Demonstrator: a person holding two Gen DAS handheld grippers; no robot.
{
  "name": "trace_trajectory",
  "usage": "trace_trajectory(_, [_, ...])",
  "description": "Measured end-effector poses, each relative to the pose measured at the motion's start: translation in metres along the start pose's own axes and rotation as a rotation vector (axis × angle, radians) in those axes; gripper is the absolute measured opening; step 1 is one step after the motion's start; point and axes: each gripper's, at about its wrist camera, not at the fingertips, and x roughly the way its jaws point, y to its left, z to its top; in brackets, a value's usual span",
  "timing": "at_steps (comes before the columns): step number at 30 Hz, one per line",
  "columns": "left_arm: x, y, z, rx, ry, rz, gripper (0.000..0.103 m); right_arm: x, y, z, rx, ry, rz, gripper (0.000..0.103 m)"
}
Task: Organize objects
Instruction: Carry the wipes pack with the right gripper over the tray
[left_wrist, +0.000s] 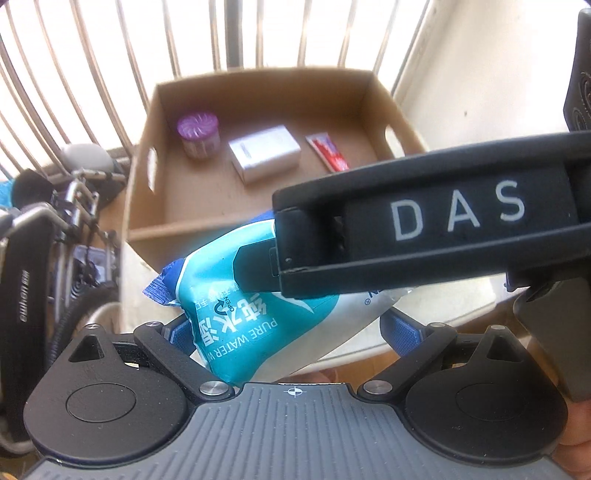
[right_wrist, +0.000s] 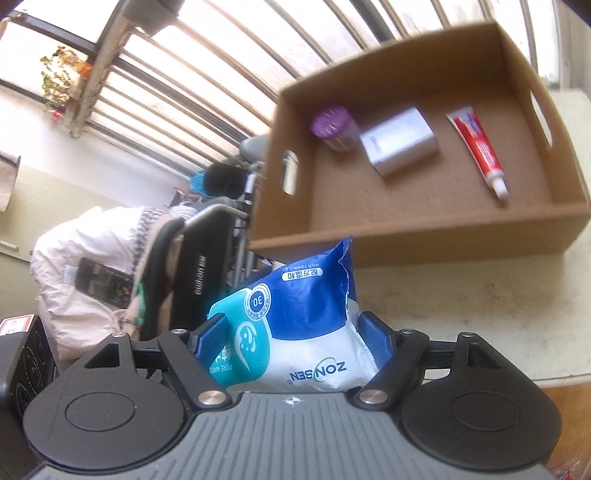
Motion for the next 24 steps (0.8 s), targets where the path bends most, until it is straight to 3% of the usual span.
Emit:
trace_trajectory(14, [-0.076,0.031,0.012,-0.053,-0.178,-0.039,0.098,-0.060,0.094,0.022,-0.132,-0.077,-0.048,0.081])
trace_trajectory(24, [-0.091,0.026,0.026,-0.073,-0.200,-0.041,0.098,-0.076,0.122,0.025,-0.174,-0.112,-0.032,0.081])
